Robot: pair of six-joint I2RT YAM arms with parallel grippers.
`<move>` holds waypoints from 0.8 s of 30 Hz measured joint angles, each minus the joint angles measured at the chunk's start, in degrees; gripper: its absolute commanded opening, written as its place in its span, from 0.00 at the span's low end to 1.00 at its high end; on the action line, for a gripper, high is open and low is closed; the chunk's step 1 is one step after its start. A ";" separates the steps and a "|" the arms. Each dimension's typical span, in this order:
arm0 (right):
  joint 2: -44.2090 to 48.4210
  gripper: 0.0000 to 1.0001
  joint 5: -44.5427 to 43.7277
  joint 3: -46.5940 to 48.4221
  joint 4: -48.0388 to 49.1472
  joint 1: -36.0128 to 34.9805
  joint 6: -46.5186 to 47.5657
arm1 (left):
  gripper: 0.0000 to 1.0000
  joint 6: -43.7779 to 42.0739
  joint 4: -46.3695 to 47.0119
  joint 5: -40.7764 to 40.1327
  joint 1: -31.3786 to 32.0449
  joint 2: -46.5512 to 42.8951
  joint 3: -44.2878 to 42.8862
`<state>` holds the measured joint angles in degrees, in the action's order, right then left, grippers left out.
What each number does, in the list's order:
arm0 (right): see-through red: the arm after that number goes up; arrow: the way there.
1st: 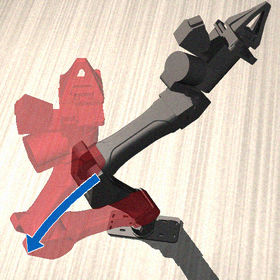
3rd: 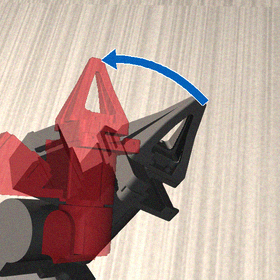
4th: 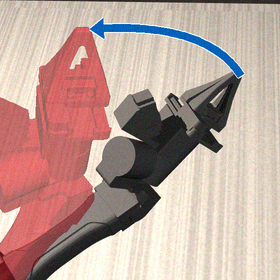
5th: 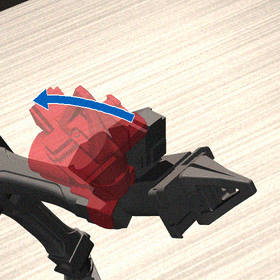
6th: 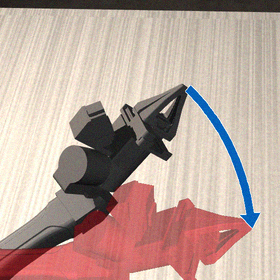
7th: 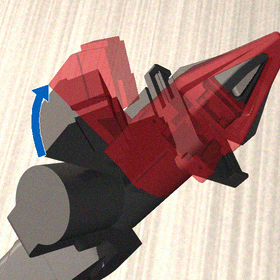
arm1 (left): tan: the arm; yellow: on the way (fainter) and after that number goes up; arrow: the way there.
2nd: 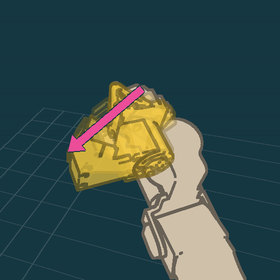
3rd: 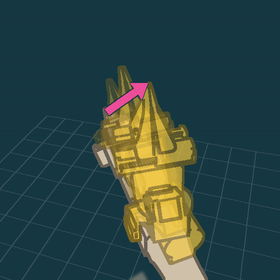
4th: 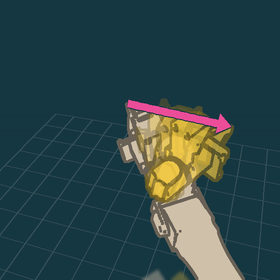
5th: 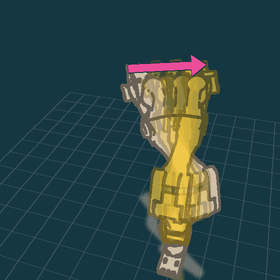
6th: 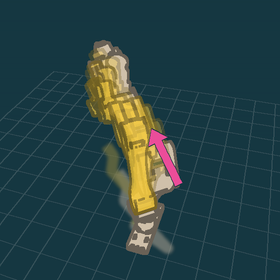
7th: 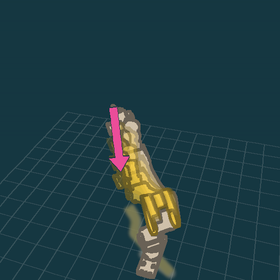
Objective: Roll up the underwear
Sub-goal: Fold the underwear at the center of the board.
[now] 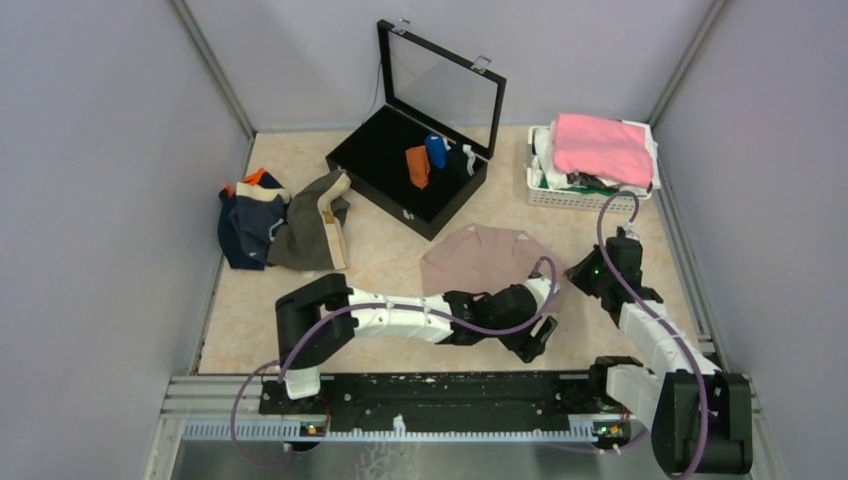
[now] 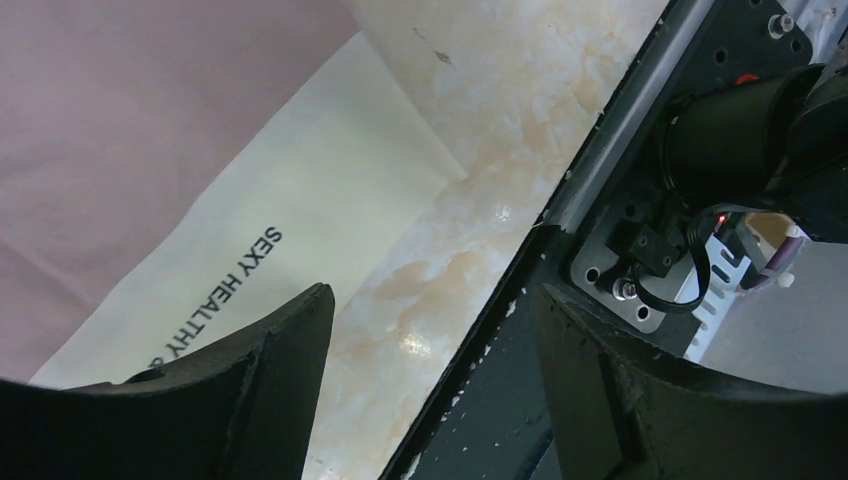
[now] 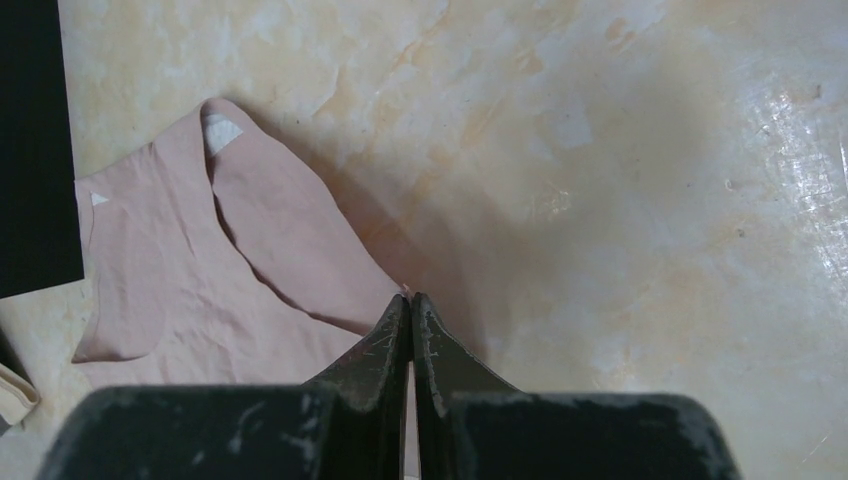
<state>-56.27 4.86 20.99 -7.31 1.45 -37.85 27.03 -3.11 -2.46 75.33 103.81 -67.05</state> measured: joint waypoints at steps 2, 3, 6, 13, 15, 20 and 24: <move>0.00 0.00 0.22 0.00 -0.04 0.09 -0.15 | 0.77 0.00 -0.33 -0.37 0.72 1.77 -1.38; 0.00 0.00 0.35 0.00 -0.02 0.17 -0.20 | 0.77 0.00 -0.35 -0.63 0.85 2.23 -1.77; 0.00 0.00 0.70 -0.02 -0.02 0.24 -0.33 | 0.75 0.52 -1.57 -2.93 1.03 3.98 -4.42; 0.00 0.00 1.44 -0.57 0.24 0.24 -0.33 | 0.72 4.79 -3.69 -10.82 2.01 9.73 -11.69; 0.00 0.00 1.62 -1.18 0.26 0.28 -0.31 | 0.71 5.99 -4.17 -12.48 2.45 11.06 -12.13; 0.00 0.00 1.97 -1.84 0.26 0.35 -0.31 | 0.69 7.67 -5.70 -15.39 3.15 14.29 -13.44; 0.00 0.00 2.12 -1.84 0.44 0.57 -0.24 | 0.67 7.80 -6.19 -16.63 3.43 16.06 -15.63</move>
<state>-56.27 6.98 19.16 -6.87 2.02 -38.09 34.83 -9.30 -19.09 78.76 119.87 -82.67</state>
